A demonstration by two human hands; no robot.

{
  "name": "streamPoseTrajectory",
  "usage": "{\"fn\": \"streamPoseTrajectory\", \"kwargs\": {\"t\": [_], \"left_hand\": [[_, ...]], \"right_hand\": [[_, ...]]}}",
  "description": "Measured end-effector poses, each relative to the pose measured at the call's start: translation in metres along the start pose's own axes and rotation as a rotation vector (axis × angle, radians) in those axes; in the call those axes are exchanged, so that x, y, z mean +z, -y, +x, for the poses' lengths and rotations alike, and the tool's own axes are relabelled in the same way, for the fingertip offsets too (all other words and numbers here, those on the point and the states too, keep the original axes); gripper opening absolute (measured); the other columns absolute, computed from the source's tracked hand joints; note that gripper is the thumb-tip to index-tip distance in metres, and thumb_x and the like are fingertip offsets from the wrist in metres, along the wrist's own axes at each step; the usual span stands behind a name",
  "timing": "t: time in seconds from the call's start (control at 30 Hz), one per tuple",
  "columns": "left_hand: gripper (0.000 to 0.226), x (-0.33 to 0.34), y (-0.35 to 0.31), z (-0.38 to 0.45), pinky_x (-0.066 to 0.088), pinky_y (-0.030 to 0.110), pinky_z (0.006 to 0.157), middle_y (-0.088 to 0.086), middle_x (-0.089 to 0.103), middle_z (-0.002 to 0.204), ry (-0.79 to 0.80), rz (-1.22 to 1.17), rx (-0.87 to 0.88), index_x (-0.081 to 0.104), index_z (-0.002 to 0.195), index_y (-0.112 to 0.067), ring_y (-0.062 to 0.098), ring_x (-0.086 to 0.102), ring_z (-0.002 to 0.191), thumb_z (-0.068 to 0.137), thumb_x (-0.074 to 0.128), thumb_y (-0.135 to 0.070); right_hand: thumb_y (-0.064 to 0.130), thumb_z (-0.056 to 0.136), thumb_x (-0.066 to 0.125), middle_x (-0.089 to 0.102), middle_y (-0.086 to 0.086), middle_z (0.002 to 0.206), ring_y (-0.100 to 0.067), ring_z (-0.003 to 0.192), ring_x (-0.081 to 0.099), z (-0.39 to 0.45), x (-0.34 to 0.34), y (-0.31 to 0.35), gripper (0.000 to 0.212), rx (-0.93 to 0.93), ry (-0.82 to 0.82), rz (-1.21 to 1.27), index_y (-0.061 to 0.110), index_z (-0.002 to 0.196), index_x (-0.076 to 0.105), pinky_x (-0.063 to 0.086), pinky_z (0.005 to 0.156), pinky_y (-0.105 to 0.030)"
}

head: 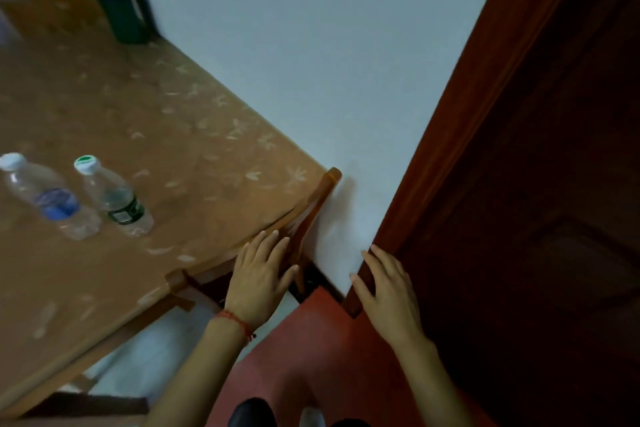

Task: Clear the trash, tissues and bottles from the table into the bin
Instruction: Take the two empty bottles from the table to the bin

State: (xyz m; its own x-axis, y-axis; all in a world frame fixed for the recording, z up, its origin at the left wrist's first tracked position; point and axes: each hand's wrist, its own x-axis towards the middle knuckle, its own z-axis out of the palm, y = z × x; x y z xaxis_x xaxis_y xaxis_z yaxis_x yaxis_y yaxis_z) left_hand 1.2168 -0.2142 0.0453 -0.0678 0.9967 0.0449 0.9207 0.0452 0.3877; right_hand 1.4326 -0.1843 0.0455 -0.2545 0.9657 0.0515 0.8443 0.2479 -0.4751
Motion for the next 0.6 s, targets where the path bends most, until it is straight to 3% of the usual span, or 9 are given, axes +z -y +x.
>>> {"fn": "streamPoseTrajectory", "kwargs": {"t": [0.2, 0.33, 0.53, 0.6], "left_hand": [[0.067, -0.02, 0.026, -0.028, 0.026, 0.048, 0.111, 0.013, 0.041, 0.143, -0.134, -0.001, -0.221, 0.043, 0.133, -0.01, 0.032, 0.03, 0.136, 0.089, 0.023, -0.057], [0.051, -0.028, 0.044, -0.044, 0.023, 0.047, 0.112, 0.012, 0.038, 0.145, -0.19, -0.011, -0.374, 0.04, 0.135, -0.012, 0.031, 0.027, 0.137, 0.09, 0.05, -0.036], [0.051, -0.041, 0.072, -0.064, 0.022, 0.047, 0.112, 0.013, 0.041, 0.143, -0.283, -0.012, -0.546, 0.043, 0.133, -0.012, 0.031, 0.029, 0.137, 0.089, 0.053, -0.034], [0.054, -0.044, 0.085, -0.068, 0.02, 0.045, 0.113, 0.01, 0.037, 0.146, -0.284, -0.008, -0.593, 0.04, 0.135, -0.013, 0.028, 0.025, 0.139, 0.09, 0.045, -0.044]], "right_hand": [[0.036, 0.092, 0.05, 0.04, -0.007, 0.145, -0.02, 0.134, 0.032, 0.037, 0.02, 0.032, 0.047, -0.235, 0.097, 0.061, 0.014, 0.134, 0.044, 0.026, 0.108, -0.034], [0.038, 0.092, 0.05, 0.039, -0.004, 0.145, -0.019, 0.134, 0.032, 0.053, 0.035, 0.058, 0.048, -0.369, 0.138, 0.086, 0.016, 0.134, 0.044, 0.028, 0.108, -0.033], [0.038, 0.091, 0.05, 0.038, -0.001, 0.146, -0.016, 0.135, 0.029, 0.073, 0.057, 0.094, 0.049, -0.5, 0.212, 0.107, 0.018, 0.135, 0.043, 0.025, 0.109, -0.031], [0.038, 0.091, 0.05, 0.038, -0.001, 0.146, -0.016, 0.135, 0.03, 0.08, 0.064, 0.107, 0.049, -0.535, 0.225, 0.111, 0.017, 0.135, 0.044, 0.025, 0.109, -0.03]]}}
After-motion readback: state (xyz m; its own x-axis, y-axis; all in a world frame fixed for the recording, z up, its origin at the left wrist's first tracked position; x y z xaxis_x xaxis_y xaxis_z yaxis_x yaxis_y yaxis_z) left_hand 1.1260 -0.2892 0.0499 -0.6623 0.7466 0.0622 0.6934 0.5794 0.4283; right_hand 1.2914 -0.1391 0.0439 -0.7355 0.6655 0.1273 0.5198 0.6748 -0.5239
